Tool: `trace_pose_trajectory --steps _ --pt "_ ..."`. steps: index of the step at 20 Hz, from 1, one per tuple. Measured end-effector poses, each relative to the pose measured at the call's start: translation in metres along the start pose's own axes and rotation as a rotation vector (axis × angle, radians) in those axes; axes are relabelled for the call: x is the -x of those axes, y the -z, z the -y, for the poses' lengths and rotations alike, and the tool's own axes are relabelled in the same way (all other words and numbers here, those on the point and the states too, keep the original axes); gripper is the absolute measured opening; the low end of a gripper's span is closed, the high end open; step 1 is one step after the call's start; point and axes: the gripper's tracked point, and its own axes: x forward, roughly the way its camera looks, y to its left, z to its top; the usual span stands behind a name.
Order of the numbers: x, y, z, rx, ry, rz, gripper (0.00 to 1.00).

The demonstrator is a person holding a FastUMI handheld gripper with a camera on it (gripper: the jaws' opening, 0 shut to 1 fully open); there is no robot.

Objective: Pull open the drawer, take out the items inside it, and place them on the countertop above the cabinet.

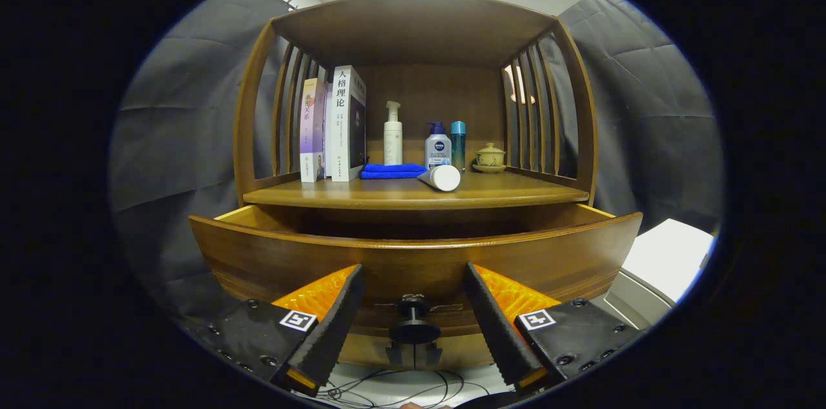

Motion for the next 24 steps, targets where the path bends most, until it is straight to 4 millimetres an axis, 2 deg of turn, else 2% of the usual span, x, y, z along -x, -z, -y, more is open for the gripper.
trace_pose_trajectory --steps 7,16,24 --pt "-0.044 -0.013 -0.010 0.052 0.026 0.014 0.98" --pt "-0.084 -0.020 -0.013 0.075 0.032 0.011 0.98" --pt "-0.086 -0.023 -0.018 0.089 0.015 0.000 0.97"
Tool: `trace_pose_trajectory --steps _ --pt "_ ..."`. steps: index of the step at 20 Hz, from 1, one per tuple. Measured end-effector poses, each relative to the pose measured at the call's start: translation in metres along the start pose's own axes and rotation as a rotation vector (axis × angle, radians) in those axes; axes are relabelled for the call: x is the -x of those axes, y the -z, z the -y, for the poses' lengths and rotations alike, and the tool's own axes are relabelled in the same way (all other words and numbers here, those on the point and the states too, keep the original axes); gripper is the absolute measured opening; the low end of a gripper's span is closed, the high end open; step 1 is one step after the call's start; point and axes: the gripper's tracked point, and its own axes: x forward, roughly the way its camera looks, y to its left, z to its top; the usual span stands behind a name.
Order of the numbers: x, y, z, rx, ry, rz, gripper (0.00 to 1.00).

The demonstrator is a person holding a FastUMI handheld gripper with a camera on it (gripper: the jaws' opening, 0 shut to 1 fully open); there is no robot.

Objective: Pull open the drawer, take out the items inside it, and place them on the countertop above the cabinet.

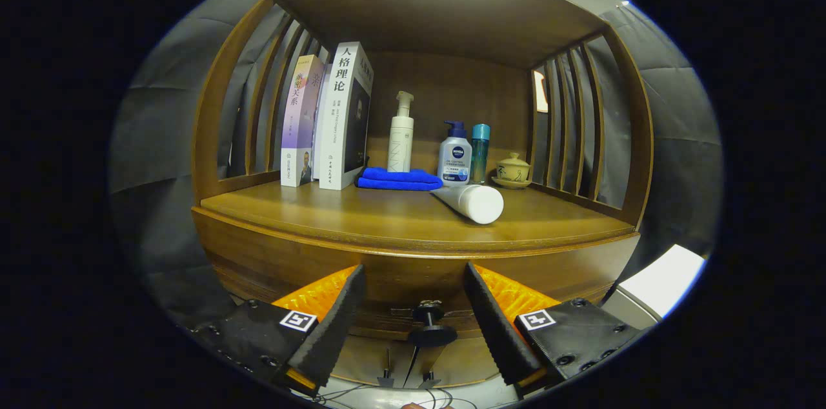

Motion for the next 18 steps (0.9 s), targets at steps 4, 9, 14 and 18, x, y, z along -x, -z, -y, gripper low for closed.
trace_pose_trajectory --steps 4,9,14,18 --pt "0.032 -0.018 0.018 -0.013 0.034 0.046 0.97" --pt "0.093 -0.070 0.033 -0.079 0.016 0.187 0.98" --pt "0.141 -0.091 0.056 -0.054 -0.004 0.224 0.98" --pt "0.174 -0.104 0.086 -0.051 0.022 0.264 0.97"
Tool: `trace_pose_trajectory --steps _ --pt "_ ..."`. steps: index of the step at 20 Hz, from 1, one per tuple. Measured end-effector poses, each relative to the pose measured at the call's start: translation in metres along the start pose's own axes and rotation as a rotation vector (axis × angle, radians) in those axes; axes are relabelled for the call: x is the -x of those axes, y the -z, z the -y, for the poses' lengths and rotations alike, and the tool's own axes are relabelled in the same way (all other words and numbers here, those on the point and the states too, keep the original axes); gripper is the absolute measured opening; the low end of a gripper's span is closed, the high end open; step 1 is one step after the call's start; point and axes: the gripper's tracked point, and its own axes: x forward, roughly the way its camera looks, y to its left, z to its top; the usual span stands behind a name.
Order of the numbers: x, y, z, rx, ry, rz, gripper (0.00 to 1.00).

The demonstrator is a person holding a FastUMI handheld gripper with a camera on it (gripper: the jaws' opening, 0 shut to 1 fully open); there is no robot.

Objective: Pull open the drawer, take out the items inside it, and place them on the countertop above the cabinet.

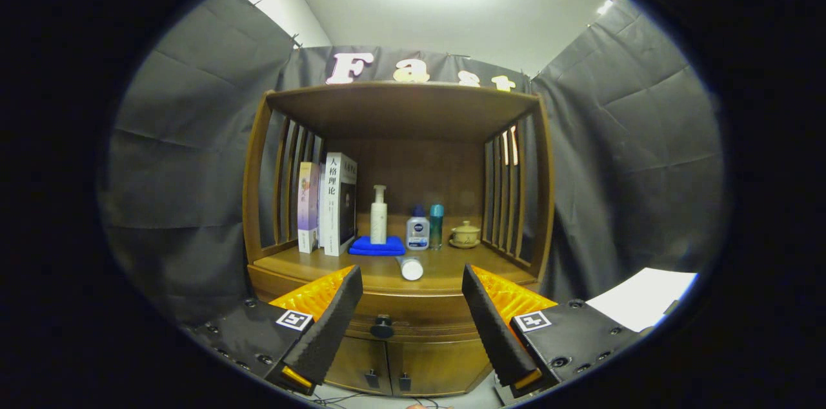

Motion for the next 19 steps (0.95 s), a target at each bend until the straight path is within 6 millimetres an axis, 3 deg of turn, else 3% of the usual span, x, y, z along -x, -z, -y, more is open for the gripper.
trace_pose_trajectory --steps 6,9,19 --pt "0.031 -0.029 0.024 -0.049 0.002 0.026 0.97" --pt "0.042 -0.039 0.026 -0.063 -0.001 0.047 0.97" --pt "0.038 -0.029 0.008 -0.059 -0.022 0.025 0.97"
